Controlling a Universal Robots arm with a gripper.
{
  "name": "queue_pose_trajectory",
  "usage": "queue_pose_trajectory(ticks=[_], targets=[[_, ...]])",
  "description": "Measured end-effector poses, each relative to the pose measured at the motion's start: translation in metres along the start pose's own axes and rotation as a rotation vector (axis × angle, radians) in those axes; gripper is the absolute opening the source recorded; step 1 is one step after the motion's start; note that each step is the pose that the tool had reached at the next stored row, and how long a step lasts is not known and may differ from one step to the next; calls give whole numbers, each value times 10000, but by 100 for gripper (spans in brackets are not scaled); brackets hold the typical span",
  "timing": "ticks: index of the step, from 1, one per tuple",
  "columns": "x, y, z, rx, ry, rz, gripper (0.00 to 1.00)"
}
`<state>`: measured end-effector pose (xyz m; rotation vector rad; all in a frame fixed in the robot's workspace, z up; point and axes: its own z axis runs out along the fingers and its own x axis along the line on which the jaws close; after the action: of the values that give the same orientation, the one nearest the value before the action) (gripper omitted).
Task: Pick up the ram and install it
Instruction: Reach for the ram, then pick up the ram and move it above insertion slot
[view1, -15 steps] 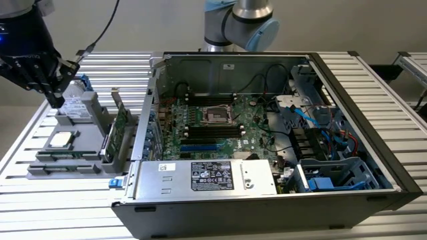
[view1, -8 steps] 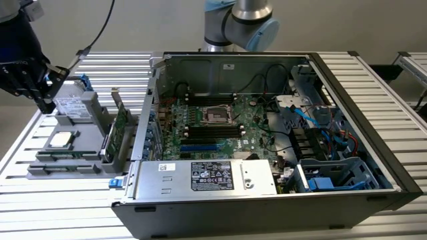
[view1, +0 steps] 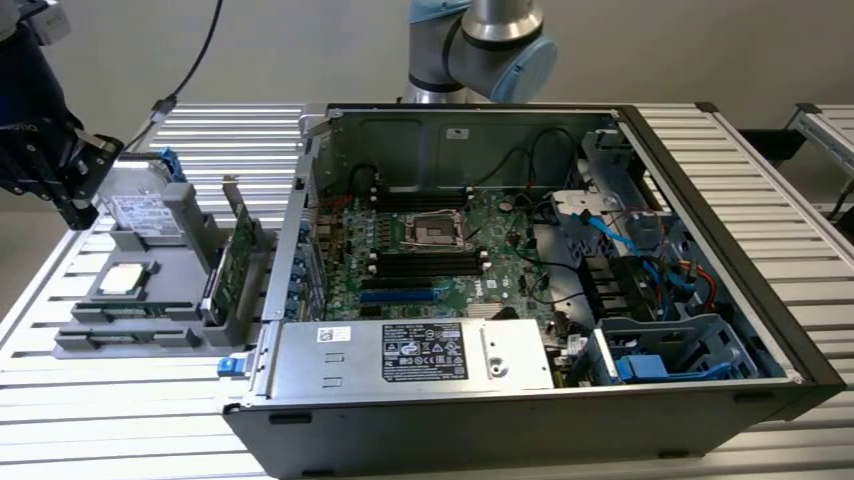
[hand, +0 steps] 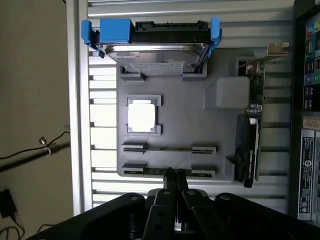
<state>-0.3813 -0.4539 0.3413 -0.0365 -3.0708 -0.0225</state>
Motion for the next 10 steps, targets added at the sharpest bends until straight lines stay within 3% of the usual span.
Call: queue_pose_trajectory(ticks=[10], targets=[[0, 0, 0, 0, 0, 0, 10]])
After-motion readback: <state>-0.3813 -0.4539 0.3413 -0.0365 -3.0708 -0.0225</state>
